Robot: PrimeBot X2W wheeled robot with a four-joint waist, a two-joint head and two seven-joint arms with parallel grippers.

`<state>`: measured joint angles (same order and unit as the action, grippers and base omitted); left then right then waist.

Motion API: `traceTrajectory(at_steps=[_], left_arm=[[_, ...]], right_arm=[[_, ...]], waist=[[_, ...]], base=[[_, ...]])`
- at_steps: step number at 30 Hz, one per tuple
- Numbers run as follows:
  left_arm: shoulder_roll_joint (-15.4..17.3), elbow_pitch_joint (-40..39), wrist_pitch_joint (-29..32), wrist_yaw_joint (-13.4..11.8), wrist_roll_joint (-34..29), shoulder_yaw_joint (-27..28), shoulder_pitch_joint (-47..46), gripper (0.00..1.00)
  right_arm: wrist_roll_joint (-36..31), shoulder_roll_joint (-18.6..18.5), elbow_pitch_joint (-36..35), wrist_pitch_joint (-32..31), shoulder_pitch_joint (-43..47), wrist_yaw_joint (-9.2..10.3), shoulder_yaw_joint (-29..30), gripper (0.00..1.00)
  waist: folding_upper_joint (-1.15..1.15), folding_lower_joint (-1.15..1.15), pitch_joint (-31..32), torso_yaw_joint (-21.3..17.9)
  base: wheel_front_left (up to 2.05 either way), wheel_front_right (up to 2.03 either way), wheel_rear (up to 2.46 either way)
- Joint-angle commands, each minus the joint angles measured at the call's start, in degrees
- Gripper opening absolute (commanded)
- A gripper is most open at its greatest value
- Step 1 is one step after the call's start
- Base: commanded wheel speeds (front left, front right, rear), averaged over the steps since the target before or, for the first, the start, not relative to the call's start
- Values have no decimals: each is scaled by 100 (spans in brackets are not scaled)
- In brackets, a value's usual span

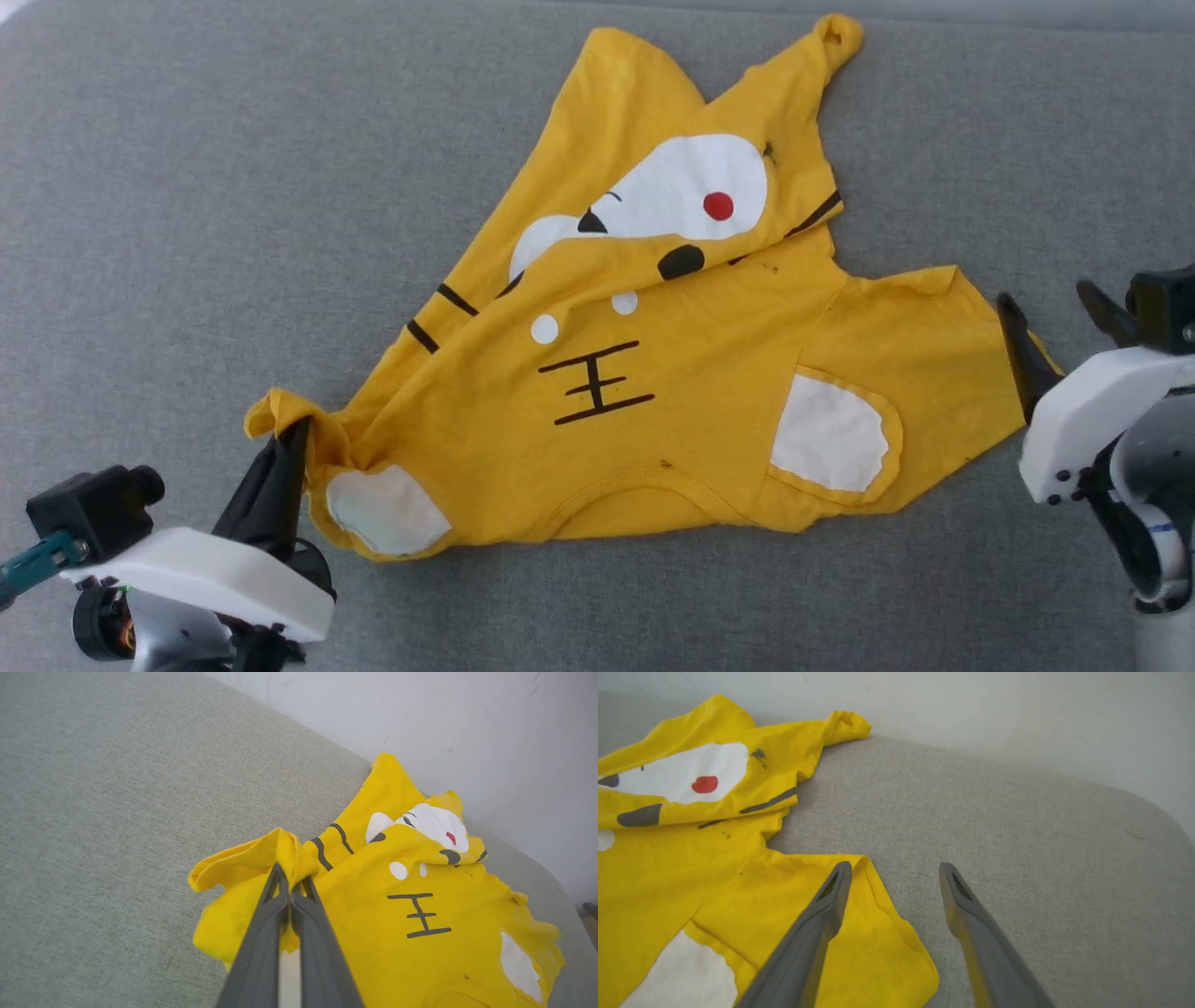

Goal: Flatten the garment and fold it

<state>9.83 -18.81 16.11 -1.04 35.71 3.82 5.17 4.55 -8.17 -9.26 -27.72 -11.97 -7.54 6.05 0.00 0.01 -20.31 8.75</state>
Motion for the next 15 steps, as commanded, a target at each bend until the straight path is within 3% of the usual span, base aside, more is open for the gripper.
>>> traceTrajectory(at_steps=[1, 6, 15], left_arm=[[35, -31, -23, 51, -36, -19, -100, 0], [29, -20, -16, 86, -26, -106, -172, 0], [8, 97, -13, 134, 66, -177, -211, 0]], right_arm=[[149, -130, 57, -321, -95, 5, 5, 100], [554, -754, 163, -1489, -155, 5, -167, 100], [1247, -1072, 212, -2399, 2, 5, -491, 100]], waist=[[0, -1, -148, -1], [0, -1, -287, 95], [0, -1, -374, 230]], base=[[0, 0, 0], [0, 0, 0], [0, 0, 0]])
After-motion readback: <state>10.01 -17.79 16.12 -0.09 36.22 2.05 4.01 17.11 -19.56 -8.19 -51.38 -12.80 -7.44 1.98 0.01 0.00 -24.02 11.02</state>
